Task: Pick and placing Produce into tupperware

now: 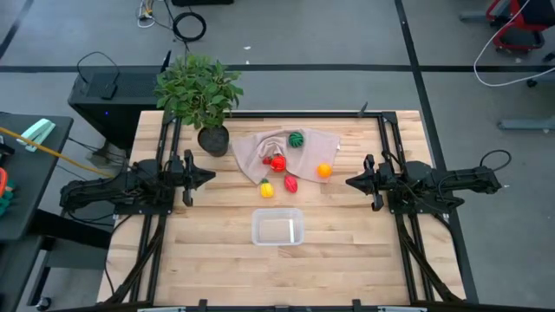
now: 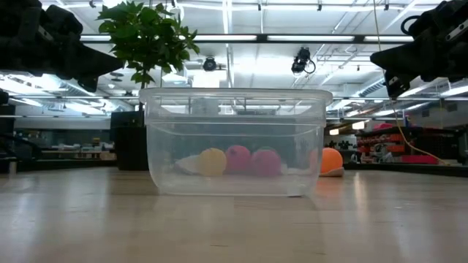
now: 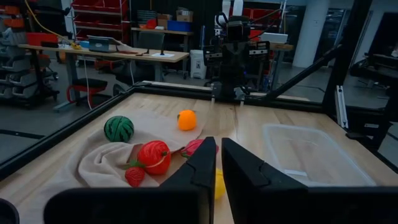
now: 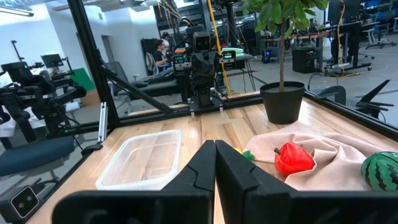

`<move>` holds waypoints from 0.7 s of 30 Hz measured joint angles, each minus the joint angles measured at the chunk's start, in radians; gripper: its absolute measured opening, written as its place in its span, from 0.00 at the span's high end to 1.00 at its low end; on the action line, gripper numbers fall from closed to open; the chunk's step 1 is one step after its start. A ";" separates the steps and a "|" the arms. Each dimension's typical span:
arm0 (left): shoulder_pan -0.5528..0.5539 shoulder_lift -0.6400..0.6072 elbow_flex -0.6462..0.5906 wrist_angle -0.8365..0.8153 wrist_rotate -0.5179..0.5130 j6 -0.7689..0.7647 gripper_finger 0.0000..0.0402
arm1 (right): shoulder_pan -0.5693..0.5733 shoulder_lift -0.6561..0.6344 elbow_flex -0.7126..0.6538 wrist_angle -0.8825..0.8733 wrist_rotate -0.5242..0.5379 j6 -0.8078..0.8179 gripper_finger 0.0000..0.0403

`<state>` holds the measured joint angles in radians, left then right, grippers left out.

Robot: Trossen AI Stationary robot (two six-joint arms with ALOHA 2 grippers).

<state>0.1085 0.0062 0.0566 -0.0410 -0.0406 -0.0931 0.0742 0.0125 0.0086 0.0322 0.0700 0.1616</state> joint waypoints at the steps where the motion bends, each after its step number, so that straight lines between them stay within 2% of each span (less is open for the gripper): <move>1: 0.000 0.000 0.000 0.000 0.000 0.000 0.93 | 0.000 0.000 0.000 0.000 0.000 0.000 0.96; 21: 0.000 0.000 0.000 0.000 0.000 0.000 0.93 | 0.000 0.000 0.000 0.000 0.000 0.000 0.96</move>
<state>0.1084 0.0061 0.0565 -0.0412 -0.0406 -0.0929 0.0743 0.0124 0.0086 0.0319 0.0700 0.1616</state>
